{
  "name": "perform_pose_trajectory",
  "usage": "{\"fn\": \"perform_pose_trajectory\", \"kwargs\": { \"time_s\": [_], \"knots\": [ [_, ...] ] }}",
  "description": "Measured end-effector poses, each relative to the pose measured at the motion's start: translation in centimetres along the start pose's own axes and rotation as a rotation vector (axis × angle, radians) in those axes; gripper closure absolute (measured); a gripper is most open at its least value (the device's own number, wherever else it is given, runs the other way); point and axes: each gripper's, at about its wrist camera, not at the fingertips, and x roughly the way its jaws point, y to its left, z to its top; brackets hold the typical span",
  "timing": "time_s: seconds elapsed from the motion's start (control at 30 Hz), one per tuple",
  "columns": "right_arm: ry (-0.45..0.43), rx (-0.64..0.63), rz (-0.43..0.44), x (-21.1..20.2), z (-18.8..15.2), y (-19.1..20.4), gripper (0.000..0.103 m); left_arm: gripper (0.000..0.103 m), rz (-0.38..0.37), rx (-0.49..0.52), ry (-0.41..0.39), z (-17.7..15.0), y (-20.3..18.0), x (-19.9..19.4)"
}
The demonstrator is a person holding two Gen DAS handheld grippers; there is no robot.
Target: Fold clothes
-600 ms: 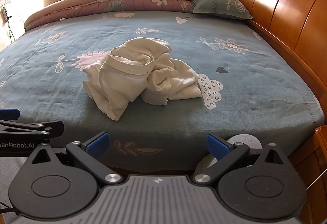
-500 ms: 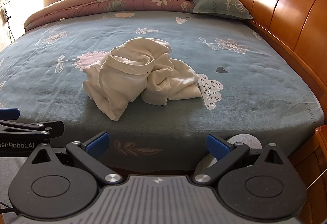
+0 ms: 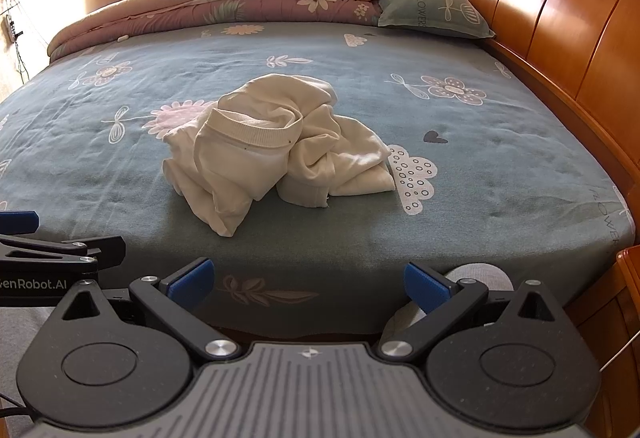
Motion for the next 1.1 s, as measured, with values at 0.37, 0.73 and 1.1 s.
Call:
{"fn": "perform_pose_trajectory", "kwargs": {
  "time_s": [0.37, 0.73, 1.1],
  "knots": [
    [-0.003, 0.001, 0.006, -0.06, 0.14, -0.02, 0.000, 0.001, 0.012, 0.007, -0.001, -0.05, -0.16, 0.00],
    [-0.019, 0.014, 0.044, -0.22, 0.54, 0.03, 0.000, 0.001, 0.036, 0.002, -0.009, 0.31, 0.13, -0.59],
    [-0.006, 0.022, 0.044, 0.02, 0.22, -0.04, 0.000, 0.001, 0.031, 0.003, 0.003, -0.02, 0.07, -0.38]
  ]
}}
